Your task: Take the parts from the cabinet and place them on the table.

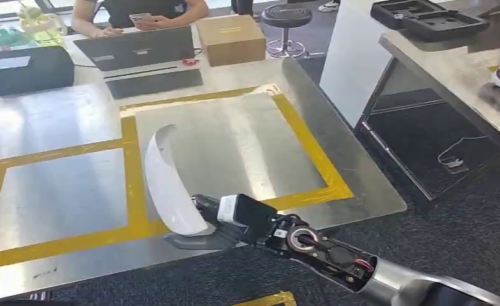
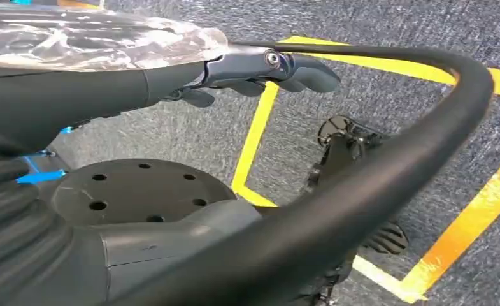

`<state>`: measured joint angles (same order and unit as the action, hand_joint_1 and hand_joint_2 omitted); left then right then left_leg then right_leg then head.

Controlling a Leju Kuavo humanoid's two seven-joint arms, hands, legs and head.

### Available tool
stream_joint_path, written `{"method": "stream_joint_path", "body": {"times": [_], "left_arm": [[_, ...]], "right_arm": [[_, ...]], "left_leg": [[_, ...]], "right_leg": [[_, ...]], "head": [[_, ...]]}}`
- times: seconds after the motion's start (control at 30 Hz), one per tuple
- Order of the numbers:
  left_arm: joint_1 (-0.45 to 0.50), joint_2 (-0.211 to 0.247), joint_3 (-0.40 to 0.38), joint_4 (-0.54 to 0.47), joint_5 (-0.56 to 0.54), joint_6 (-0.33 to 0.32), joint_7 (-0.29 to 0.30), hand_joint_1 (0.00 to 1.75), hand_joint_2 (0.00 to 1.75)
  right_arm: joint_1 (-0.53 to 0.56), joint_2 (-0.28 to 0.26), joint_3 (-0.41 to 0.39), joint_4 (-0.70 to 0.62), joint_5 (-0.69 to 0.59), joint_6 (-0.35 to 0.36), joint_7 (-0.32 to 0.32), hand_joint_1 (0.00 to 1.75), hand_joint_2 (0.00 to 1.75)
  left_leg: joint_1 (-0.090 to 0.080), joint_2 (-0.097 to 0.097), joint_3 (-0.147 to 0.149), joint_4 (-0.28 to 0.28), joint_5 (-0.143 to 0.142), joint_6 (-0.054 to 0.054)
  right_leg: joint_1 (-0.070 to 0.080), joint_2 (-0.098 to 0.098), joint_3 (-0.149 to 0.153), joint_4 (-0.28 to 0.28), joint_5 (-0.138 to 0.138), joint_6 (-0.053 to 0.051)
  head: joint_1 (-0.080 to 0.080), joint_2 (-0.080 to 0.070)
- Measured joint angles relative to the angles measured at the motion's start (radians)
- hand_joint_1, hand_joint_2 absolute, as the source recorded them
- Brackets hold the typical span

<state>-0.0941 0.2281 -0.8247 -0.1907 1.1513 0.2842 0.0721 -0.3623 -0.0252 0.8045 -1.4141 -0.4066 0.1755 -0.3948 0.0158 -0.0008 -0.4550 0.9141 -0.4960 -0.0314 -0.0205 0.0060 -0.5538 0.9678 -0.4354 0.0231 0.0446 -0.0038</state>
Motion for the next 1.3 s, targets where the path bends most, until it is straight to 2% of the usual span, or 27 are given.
{"method": "stream_joint_path", "body": {"times": [0.37, 0.43, 0.53, 0.67, 0.83, 0.97, 1.07, 1.3], "left_arm": [[0.000, 0.000, -0.005, 0.000, -0.003, -0.003, 0.000, 0.00, 1.75], [0.000, 0.000, -0.006, 0.000, -0.003, -0.006, 0.000, 0.00, 1.75], [-0.001, 0.000, -0.009, 0.000, -0.002, -0.009, -0.003, 0.00, 1.75], [-0.003, -0.001, -0.015, 0.000, 0.004, -0.009, -0.001, 0.00, 1.75], [-0.003, -0.002, -0.020, 0.000, 0.004, -0.005, 0.000, 0.00, 1.75], [-0.005, -0.002, -0.024, 0.000, -0.003, -0.006, -0.003, 0.00, 1.75], [-0.006, -0.002, -0.025, 0.000, -0.005, -0.009, -0.005, 0.00, 1.75], [-0.005, -0.002, -0.030, 0.000, -0.006, -0.009, -0.005, 0.00, 1.75]], "right_arm": [[-0.064, 0.000, -0.010, 0.030, 0.044, -0.036, 0.027, 1.71, 1.75], [-0.075, 0.000, -0.009, 0.035, 0.079, -0.051, 0.041, 1.71, 1.75], [-0.130, 0.009, 0.005, 0.060, 0.199, -0.098, 0.091, 1.71, 1.75], [-0.230, 0.065, 0.043, 0.147, 0.367, -0.168, 0.136, 1.71, 1.75], [-0.311, 0.148, 0.092, 0.282, 0.479, -0.195, 0.129, 1.71, 1.75], [-0.338, 0.239, 0.148, 0.399, 0.574, -0.216, 0.116, 1.71, 1.75], [-0.339, 0.283, 0.180, 0.454, 0.591, -0.223, 0.116, 1.71, 1.75], [-0.356, 0.330, 0.215, 0.543, 0.594, -0.228, 0.114, 1.71, 1.75]], "left_leg": [[0.000, 0.000, 0.000, 0.000, 0.000, 0.000], [0.000, 0.000, -0.001, 0.000, 0.000, 0.000], [0.000, 0.000, -0.002, 0.000, 0.000, 0.000], [0.001, 0.000, -0.002, 0.000, 0.001, 0.001], [0.001, -0.001, -0.002, 0.000, 0.002, 0.001], [0.001, -0.001, -0.002, 0.000, 0.002, 0.001], [0.001, -0.002, -0.002, 0.000, 0.002, 0.001], [0.000, -0.002, -0.002, 0.001, 0.002, 0.001]], "right_leg": [[0.000, 0.000, 0.000, 0.000, 0.000, 0.000], [0.000, 0.000, 0.000, 0.000, 0.001, 0.000], [-0.001, 0.000, 0.000, 0.000, 0.001, 0.000], [0.000, 0.000, 0.000, 0.000, 0.001, 0.000], [0.000, -0.002, 0.000, 0.000, 0.002, -0.001], [0.001, -0.002, 0.000, 0.001, 0.002, -0.001], [0.001, -0.002, 0.000, 0.001, 0.002, -0.001], [0.000, -0.002, 0.000, 0.000, 0.002, -0.001]], "head": [[0.000, 0.000], [0.000, 0.000], [0.000, 0.000], [0.000, 0.000], [0.000, 0.000], [0.000, 0.000], [0.000, 0.000], [0.000, 0.000]]}}
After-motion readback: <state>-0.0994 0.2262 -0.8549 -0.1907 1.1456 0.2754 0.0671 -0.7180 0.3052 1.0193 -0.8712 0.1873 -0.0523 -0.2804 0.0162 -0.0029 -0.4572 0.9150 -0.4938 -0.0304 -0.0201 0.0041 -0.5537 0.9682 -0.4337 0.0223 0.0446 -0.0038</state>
